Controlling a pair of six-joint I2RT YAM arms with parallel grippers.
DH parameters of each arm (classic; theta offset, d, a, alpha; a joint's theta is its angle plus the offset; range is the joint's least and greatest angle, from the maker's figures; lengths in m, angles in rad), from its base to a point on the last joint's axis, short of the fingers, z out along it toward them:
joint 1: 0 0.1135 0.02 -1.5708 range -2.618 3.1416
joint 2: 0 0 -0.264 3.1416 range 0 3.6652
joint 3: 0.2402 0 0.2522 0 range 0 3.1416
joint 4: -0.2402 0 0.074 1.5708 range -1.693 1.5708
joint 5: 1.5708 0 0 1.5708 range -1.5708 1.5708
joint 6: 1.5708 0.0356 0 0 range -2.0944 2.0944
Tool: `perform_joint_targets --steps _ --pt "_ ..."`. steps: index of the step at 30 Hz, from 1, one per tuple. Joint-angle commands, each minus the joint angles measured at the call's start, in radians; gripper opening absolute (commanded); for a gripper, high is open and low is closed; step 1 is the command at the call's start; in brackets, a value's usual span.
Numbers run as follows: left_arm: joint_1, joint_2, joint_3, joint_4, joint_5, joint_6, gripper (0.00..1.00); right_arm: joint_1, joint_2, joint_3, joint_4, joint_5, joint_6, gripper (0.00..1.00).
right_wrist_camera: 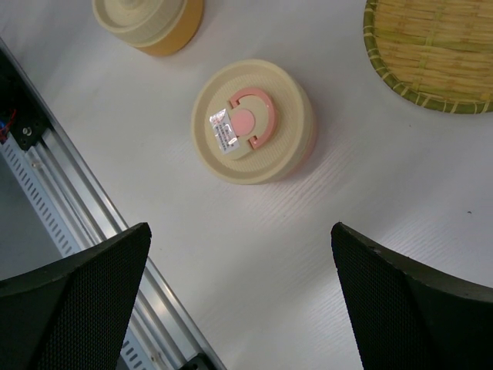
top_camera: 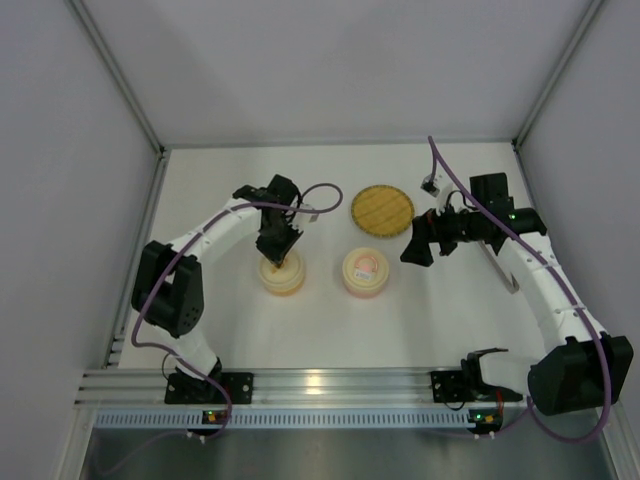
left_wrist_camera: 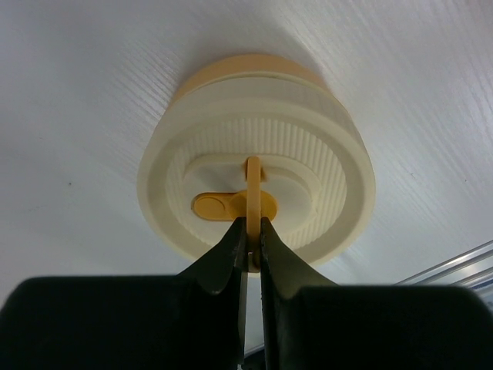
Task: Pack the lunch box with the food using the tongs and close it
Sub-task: Close the box lid on the packing box.
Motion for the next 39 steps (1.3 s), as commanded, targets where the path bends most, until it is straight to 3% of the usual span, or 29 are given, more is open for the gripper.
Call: perform_joint_targets --steps 1,12,24,37,39 --pt "-0.028 -0.052 -0.030 0.060 -0.035 -0.022 0.00 -0.018 -0.006 0.001 0.056 -0.029 -0.001 0.99" --pt "-0.121 -0.082 -0.142 0.172 -0.219 -0.074 0.00 -0.018 -0.010 -0.005 0.059 -0.024 -0.003 0.99" --pt "-0.210 -0.136 -0.168 0.183 -0.399 -0.070 0.00 -0.018 -0.006 -0.010 0.066 -0.030 0.006 0.99" --pt "-0.222 -0.119 -0.158 0.152 -0.246 -0.099 0.00 -0.018 -0.024 -0.036 0.063 -0.047 -0.009 0.99" --pt "-0.221 -0.119 -0.125 0.126 -0.220 -0.108 0.13 -0.019 -0.026 -0.038 0.063 -0.044 -0.009 0.99"
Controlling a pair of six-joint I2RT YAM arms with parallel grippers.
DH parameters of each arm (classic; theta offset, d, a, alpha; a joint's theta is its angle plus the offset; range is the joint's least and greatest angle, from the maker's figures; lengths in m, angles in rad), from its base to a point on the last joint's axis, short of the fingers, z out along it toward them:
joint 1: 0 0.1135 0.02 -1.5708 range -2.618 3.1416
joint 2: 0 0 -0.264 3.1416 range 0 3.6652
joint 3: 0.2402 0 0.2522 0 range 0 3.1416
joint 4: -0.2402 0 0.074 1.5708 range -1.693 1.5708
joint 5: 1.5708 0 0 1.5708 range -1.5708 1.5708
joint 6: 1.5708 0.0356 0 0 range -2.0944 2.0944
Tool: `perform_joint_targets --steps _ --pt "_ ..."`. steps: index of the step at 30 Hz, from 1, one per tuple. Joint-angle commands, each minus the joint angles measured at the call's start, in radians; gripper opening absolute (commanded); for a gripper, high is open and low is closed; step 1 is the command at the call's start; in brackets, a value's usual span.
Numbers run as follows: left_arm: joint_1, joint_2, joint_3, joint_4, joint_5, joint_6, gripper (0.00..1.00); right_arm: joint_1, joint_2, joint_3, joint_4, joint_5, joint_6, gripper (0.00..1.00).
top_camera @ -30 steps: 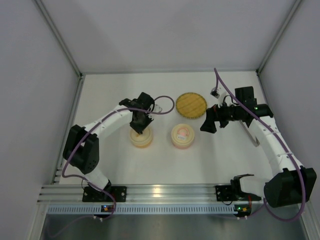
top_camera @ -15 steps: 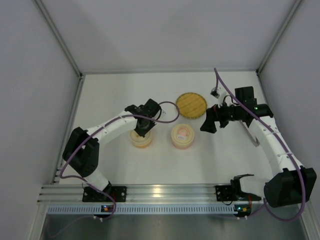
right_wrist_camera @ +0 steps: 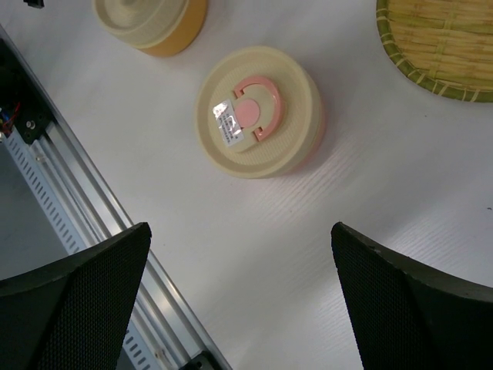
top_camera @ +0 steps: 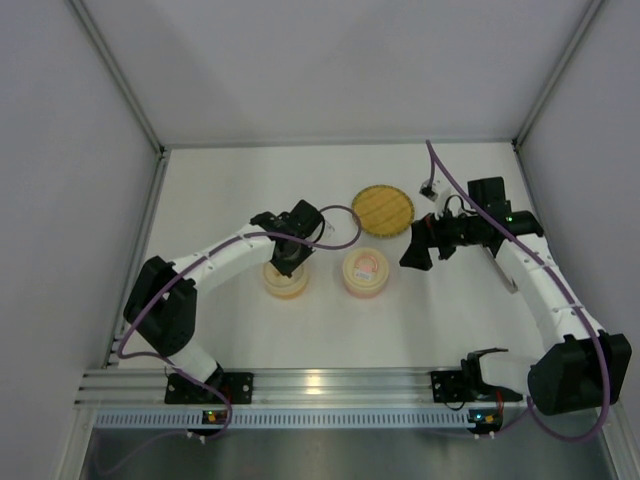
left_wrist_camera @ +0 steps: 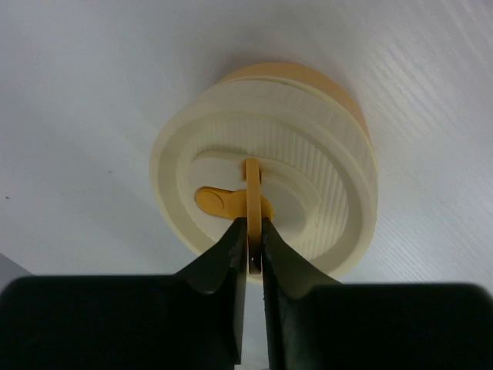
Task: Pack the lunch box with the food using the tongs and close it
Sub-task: Close the box lid on the packing box.
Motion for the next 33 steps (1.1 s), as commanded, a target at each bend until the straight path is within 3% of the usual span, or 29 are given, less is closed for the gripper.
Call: perform_joint_targets --steps 1,2,4,5,9,33 --pt "-0.003 -0.011 0.049 -0.046 0.123 -0.035 0.20 -0.019 -0.026 0.002 0.053 -0.030 -0.009 0.99" --pt "-0.003 -0.009 0.068 -0.056 0.155 -0.035 0.30 -0.018 -0.028 0.000 0.052 -0.030 -0.009 0.99" --pt "-0.003 -0.009 0.080 -0.078 0.175 -0.032 0.36 -0.019 -0.026 -0.001 0.055 -0.030 -0.009 0.99" --pt "-0.003 -0.014 0.082 -0.081 0.183 -0.027 0.46 -0.018 -0.025 -0.003 0.056 -0.031 -0.009 0.99" --pt "-0.002 -0.043 0.083 -0.089 0.226 -0.017 0.69 -0.018 -0.026 -0.006 0.058 -0.030 -0.007 0.99" --pt "0.054 0.021 0.083 -0.038 0.269 -0.010 0.61 -0.018 -0.026 -0.003 0.052 -0.027 -0.011 0.99"
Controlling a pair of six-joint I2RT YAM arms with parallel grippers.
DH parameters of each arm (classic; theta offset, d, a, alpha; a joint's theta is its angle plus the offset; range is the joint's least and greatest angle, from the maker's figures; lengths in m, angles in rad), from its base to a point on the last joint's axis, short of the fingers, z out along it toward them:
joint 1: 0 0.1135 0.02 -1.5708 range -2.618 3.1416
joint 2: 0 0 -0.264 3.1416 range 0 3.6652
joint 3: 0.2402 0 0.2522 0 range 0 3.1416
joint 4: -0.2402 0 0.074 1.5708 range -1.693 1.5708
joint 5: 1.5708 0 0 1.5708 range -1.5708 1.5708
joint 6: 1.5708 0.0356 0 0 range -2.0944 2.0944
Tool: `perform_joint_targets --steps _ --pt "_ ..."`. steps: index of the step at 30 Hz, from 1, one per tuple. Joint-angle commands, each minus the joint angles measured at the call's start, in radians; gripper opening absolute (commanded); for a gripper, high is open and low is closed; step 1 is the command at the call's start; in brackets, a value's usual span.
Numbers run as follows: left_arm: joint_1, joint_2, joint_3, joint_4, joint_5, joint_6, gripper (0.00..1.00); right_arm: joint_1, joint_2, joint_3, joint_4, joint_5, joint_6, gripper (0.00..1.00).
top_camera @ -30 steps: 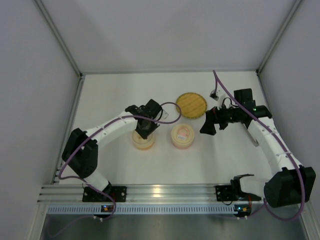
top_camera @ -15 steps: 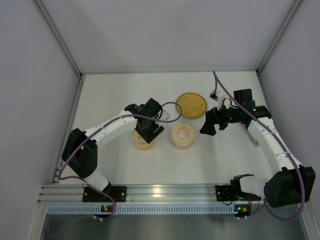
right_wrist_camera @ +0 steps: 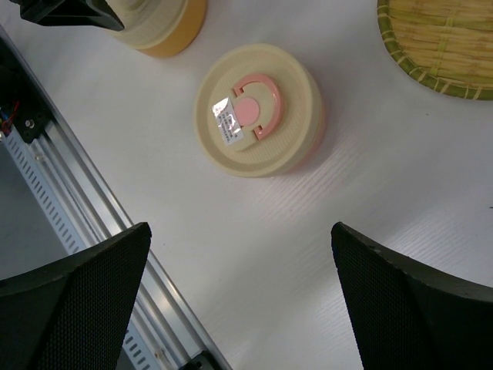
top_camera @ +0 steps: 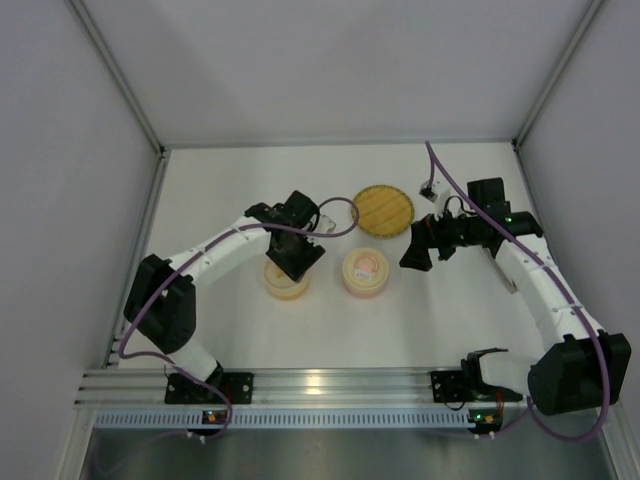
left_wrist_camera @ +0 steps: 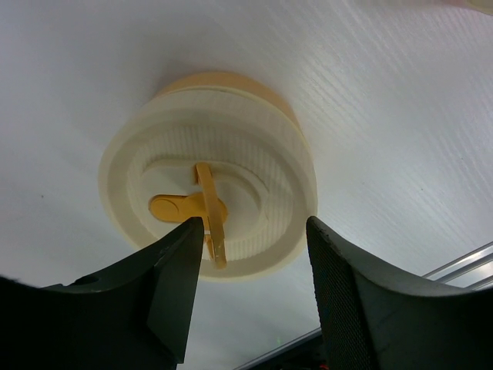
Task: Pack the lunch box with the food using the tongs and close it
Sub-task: Close the box lid on the packing box.
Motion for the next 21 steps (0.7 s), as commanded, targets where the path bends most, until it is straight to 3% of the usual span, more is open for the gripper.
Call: perform_joint_targets --steps 1,21 --pt "-0.002 0.015 0.018 0.033 0.013 0.009 0.61 -0.019 -0.022 0.005 0.047 -0.027 -0.012 0.99" --pt "-0.008 0.082 -0.065 0.106 -0.012 -0.001 0.59 -0.019 -0.004 0.004 0.044 -0.024 -0.027 0.99"
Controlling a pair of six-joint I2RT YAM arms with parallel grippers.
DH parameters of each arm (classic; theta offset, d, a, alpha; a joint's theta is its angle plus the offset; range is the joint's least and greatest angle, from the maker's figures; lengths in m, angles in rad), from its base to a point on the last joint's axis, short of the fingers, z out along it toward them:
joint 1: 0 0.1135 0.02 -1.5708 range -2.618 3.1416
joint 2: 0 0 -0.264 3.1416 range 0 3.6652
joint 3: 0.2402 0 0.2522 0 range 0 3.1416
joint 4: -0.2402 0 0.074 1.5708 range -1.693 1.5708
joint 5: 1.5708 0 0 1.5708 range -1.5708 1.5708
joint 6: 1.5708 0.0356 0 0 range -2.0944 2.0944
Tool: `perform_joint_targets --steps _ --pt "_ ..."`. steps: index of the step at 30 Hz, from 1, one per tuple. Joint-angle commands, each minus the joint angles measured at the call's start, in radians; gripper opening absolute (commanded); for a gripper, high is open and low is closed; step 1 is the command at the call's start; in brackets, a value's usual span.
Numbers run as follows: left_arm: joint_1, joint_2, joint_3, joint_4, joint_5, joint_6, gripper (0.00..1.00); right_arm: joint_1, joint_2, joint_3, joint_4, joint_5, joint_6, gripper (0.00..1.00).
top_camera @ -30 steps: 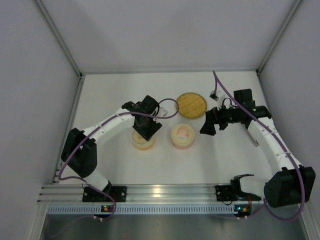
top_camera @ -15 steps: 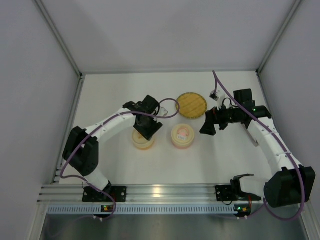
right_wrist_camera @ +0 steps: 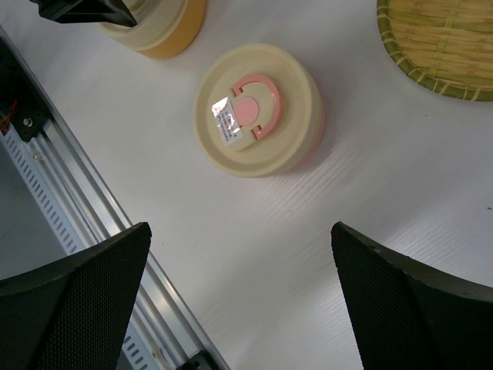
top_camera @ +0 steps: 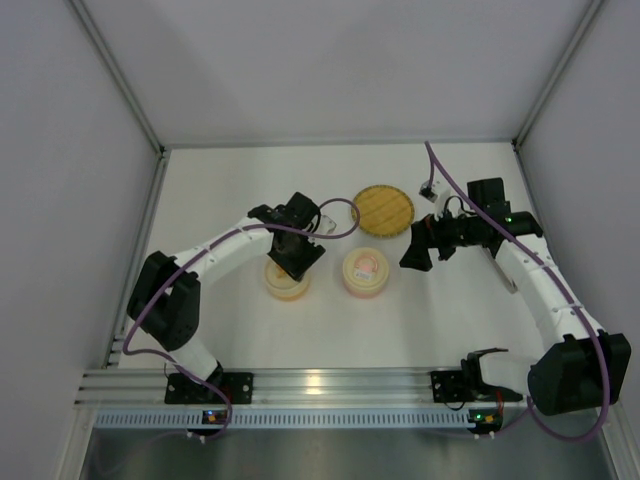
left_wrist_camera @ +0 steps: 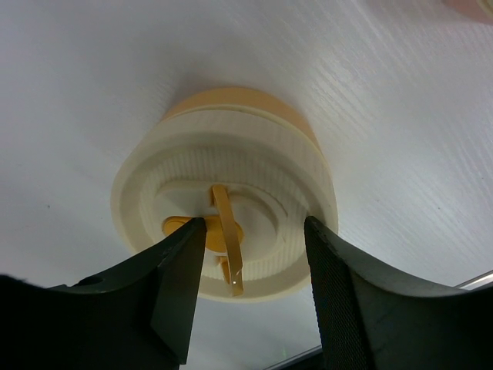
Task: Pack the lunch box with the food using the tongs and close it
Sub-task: Close the box lid on the packing box.
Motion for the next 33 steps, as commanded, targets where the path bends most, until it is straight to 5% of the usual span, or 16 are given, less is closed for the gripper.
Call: perform_joint_targets --steps 1,33 --pt "-0.009 0.052 -0.049 0.054 -0.025 -0.005 0.59 -0.018 -0.004 0.004 0.044 -0.026 -0.019 0.99" --pt "-0.030 0.201 -0.134 0.124 -0.065 -0.028 0.64 -0.019 -0.001 0.010 0.041 -0.022 -0.034 0.99"
